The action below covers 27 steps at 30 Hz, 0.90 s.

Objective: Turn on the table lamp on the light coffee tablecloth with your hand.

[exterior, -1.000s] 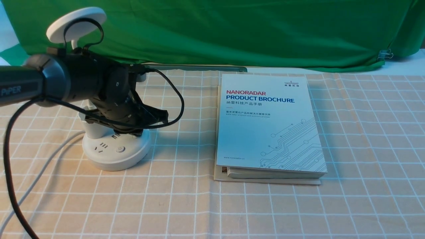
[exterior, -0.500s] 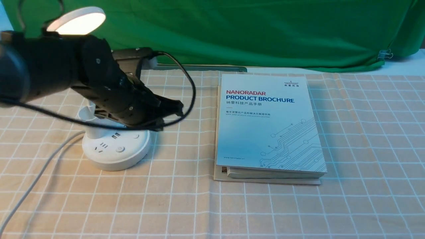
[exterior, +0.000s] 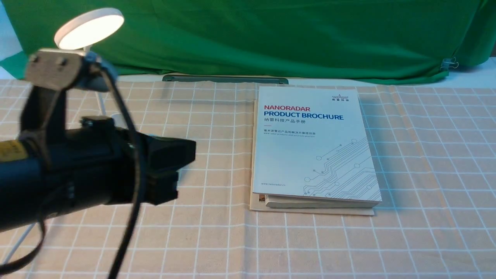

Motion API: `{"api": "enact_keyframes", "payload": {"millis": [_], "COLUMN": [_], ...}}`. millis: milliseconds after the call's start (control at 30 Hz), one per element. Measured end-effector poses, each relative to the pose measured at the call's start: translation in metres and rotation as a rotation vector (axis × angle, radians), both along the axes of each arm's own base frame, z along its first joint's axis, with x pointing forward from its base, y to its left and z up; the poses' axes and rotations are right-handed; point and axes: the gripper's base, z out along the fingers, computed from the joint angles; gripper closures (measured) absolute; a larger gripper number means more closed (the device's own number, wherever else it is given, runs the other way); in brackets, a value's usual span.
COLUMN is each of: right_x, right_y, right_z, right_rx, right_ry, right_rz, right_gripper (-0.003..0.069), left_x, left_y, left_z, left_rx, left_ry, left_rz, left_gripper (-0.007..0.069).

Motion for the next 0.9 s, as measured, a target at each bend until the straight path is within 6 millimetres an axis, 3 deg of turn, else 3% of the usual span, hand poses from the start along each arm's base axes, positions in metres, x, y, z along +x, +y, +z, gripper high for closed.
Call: {"api": "enact_keyframes", "payload": {"millis": [267, 533, 700, 900], "right_x": [0.000, 0.000, 0.000, 0.000], "right_y": [0.000, 0.000, 0.000, 0.000], "right_z": [0.000, 0.000, 0.000, 0.000], "right_rx": [0.000, 0.000, 0.000, 0.000], "right_ry": [0.000, 0.000, 0.000, 0.000], "right_rz": [0.000, 0.000, 0.000, 0.000], "right_gripper": [0.0421, 0.0421, 0.0421, 0.0421], "left_x": [-0.038, -0.057, -0.074, -0.080], "left_y": [0.025, 0.037, 0.057, 0.087], "left_z": [0.023, 0.021, 0.011, -0.024], "left_rx": [-0.009, 0.132, 0.213, 0.205], "left_ry": [-0.202, -0.260, -0.387, -0.722], "left_rz": [-0.001, -0.057, 0.010, 0.319], "left_gripper": [0.0603, 0.0603, 0.0603, 0.0603]}}
